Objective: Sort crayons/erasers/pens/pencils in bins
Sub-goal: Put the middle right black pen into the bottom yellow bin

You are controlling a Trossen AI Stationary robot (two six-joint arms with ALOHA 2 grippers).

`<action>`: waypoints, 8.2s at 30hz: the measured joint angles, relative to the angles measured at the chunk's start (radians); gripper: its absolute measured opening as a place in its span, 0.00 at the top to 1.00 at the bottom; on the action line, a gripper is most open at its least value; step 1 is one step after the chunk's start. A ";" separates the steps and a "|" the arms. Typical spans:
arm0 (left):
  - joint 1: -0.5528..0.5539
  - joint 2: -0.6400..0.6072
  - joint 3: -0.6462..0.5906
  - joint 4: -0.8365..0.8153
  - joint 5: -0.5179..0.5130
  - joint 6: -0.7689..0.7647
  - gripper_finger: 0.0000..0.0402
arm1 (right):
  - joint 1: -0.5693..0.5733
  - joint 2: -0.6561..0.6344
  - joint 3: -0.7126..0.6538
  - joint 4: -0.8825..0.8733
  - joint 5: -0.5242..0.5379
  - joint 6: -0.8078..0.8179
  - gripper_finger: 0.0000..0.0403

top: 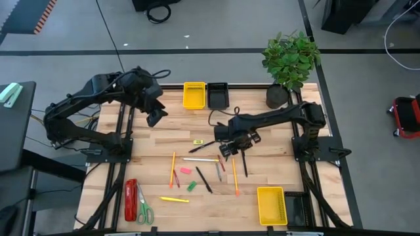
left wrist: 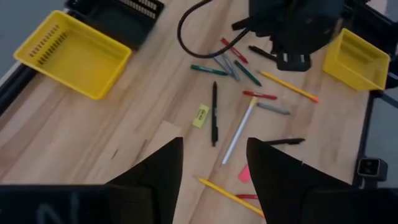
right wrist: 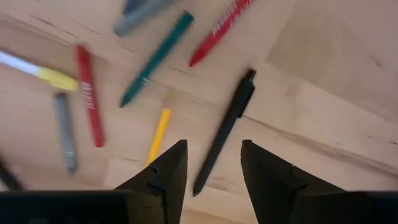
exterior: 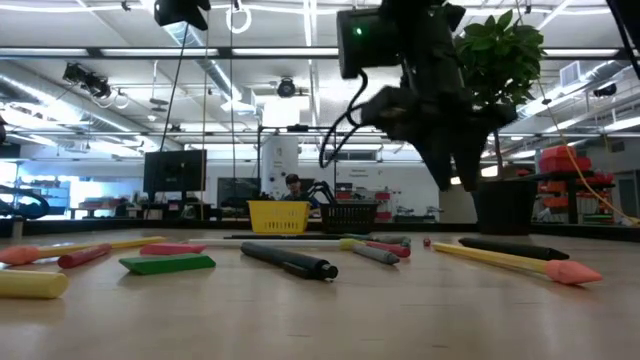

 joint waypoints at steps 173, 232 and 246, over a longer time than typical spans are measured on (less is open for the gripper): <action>-0.301 0.050 -0.003 0.400 -0.007 -0.490 0.60 | 0.188 -0.124 -0.463 0.483 0.054 0.452 0.76; -0.298 -0.080 -0.003 0.217 0.097 -0.331 0.60 | -0.132 -0.116 0.114 0.304 0.179 -0.094 0.90; -0.298 -0.082 -0.003 0.237 0.021 -0.381 0.60 | -0.322 -0.116 0.131 0.511 0.155 -0.314 0.90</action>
